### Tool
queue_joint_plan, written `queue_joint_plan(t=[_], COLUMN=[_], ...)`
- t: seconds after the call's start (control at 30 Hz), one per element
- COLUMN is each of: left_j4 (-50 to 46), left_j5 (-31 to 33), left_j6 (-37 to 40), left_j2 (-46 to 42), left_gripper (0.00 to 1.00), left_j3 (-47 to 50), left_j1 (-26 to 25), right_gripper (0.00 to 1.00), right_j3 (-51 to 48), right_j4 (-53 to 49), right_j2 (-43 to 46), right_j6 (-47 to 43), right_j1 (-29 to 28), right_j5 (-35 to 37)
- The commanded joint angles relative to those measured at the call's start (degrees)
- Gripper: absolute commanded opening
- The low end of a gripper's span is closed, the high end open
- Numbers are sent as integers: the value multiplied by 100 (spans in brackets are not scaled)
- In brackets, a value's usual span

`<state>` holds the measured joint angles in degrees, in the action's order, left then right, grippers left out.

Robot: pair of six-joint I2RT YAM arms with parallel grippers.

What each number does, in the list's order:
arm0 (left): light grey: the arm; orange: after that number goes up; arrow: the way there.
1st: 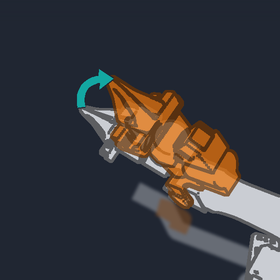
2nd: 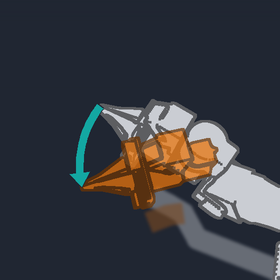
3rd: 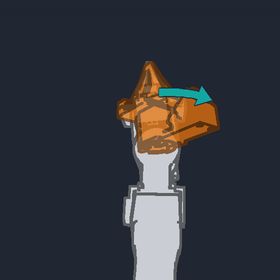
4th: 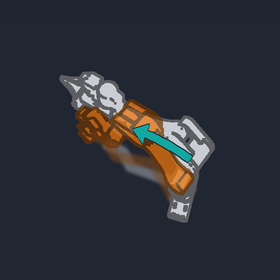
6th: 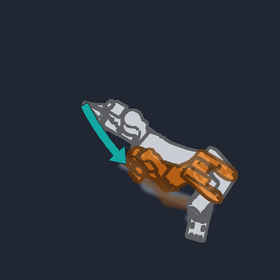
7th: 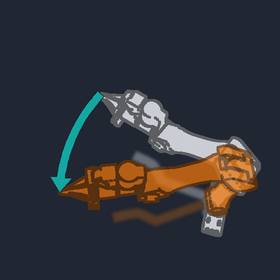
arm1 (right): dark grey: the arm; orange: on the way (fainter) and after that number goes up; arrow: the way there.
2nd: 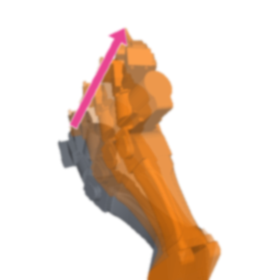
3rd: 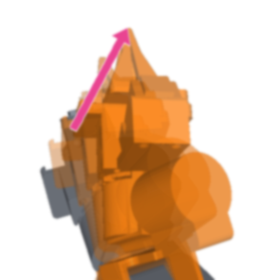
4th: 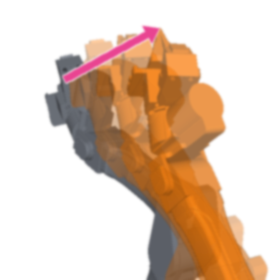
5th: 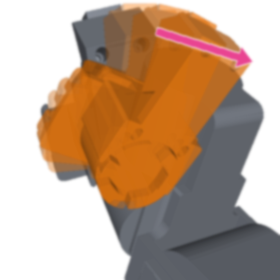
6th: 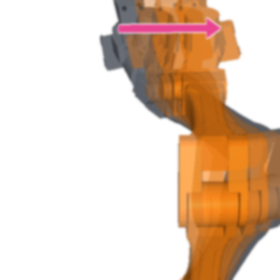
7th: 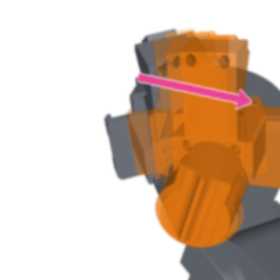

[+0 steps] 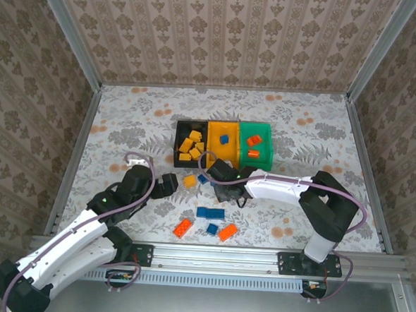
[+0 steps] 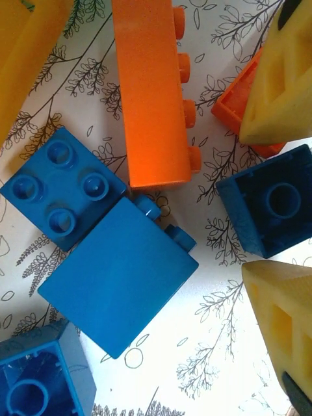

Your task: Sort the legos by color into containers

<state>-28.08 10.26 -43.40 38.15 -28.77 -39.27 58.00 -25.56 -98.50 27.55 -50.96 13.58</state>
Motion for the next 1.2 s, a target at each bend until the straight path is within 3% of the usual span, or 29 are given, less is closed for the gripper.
queue_joint_plan(t=[0.0, 0.27, 0.43, 0.63, 1.17], left_j4=[-28, -75, -58, -33, -410], left_j5=[-116, -174, -222, -270, -474], left_j6=[-108, -42, -41, -58, -4], left_j2=[-19, 9, 0, -31, -89], left_gripper=[100, 100, 100, 100, 100], left_j3=[91, 54, 82, 109, 56], left_j1=[64, 130, 136, 147, 159], right_gripper=[50, 40, 33, 32, 35], right_j3=[27, 169, 203, 874, 3777], right_j4=[-212, -266, -227, -336, -912], right_j2=[-198, -221, 430, 885, -1768], right_j6=[-69, -86, -64, -215, 84], right_j1=[-53, -138, -136, 28, 1205], right_j5=[151, 226, 105, 41, 416])
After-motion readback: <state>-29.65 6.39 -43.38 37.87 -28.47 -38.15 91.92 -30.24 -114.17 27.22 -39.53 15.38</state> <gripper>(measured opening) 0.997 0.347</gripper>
